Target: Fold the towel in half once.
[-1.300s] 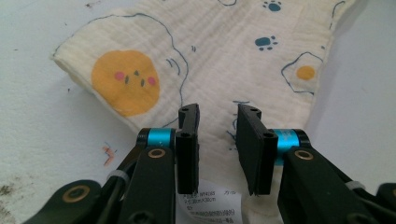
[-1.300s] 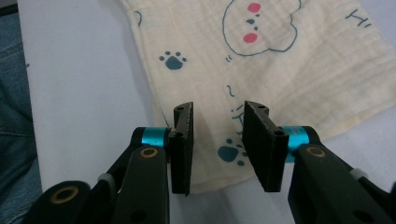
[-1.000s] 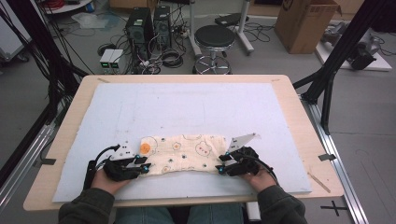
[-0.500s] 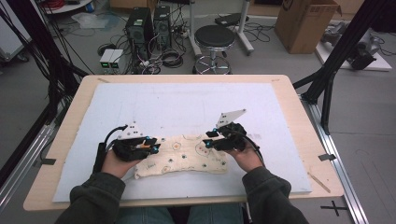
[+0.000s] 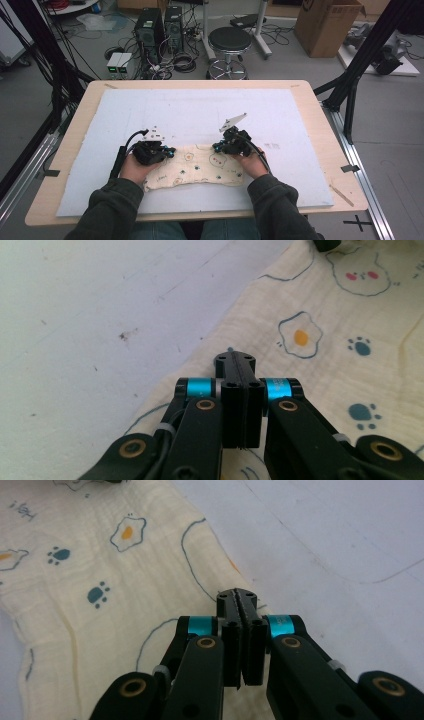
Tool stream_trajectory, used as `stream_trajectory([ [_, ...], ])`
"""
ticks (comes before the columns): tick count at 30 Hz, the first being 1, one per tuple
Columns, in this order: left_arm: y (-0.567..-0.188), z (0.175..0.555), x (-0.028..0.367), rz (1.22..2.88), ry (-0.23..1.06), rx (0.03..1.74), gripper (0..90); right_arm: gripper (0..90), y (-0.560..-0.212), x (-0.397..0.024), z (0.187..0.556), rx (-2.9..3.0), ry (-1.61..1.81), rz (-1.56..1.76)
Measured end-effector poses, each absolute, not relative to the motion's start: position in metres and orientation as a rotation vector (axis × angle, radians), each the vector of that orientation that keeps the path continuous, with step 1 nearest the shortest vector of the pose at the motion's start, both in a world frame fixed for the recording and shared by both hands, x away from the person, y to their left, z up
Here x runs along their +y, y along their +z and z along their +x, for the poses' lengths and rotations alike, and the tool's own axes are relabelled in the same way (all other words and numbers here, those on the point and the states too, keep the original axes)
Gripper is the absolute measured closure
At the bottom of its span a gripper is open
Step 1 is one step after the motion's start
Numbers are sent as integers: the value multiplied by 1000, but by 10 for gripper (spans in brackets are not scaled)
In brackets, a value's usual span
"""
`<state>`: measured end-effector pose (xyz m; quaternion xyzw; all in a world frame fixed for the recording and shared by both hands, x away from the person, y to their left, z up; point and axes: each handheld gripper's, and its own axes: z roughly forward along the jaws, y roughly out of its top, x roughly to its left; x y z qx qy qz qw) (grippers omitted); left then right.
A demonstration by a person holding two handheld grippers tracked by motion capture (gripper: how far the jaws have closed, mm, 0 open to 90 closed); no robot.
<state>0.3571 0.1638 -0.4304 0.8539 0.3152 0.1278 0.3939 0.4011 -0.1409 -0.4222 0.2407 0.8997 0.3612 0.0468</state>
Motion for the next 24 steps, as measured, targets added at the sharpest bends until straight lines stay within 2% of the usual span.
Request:
stream_trajectory([
  [3, -436, 359, 163, 2200, 330, 826, 896, 895, -426, -143, 402, 2746, 1085, 746],
  [17, -439, 359, 182, 2150, 335, 873, 896, 895, -435, -163, 405, 2755, 1121, 823],
  [24, -432, 356, 184, 2096, 358, 846, 895, 895, -428, -156, 400, 2736, 1150, 799],
])
